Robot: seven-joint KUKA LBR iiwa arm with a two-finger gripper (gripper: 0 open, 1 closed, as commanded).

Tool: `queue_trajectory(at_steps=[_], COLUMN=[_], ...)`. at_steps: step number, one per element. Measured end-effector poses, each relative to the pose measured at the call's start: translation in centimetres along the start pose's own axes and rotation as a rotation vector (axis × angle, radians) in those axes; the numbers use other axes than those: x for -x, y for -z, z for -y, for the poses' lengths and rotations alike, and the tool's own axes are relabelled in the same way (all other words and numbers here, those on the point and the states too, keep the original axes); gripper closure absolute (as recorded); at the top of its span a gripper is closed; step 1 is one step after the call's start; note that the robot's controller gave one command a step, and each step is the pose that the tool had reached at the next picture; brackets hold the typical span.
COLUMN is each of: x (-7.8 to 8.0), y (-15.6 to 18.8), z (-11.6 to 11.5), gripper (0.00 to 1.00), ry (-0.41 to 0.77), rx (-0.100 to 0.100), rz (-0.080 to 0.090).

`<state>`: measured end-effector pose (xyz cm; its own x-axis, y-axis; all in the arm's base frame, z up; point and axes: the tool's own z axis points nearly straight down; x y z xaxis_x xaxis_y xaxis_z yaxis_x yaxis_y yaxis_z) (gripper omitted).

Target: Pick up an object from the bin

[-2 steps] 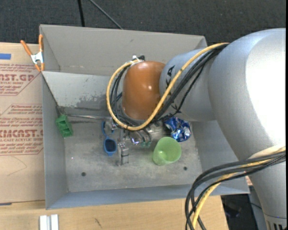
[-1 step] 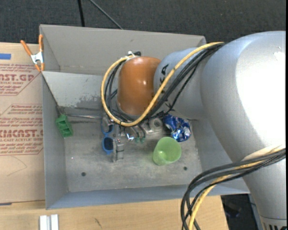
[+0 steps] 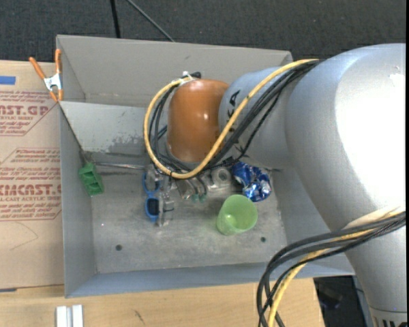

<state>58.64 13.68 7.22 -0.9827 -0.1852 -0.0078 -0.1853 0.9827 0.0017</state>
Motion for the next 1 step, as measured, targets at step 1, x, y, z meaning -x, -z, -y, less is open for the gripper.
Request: queue_trajectory(at_steps=[1], x=[-4.37], y=[15.20], z=[-1.26], gripper=[1.00], ry=[-0.022], rx=[0.000], rz=[0.002])
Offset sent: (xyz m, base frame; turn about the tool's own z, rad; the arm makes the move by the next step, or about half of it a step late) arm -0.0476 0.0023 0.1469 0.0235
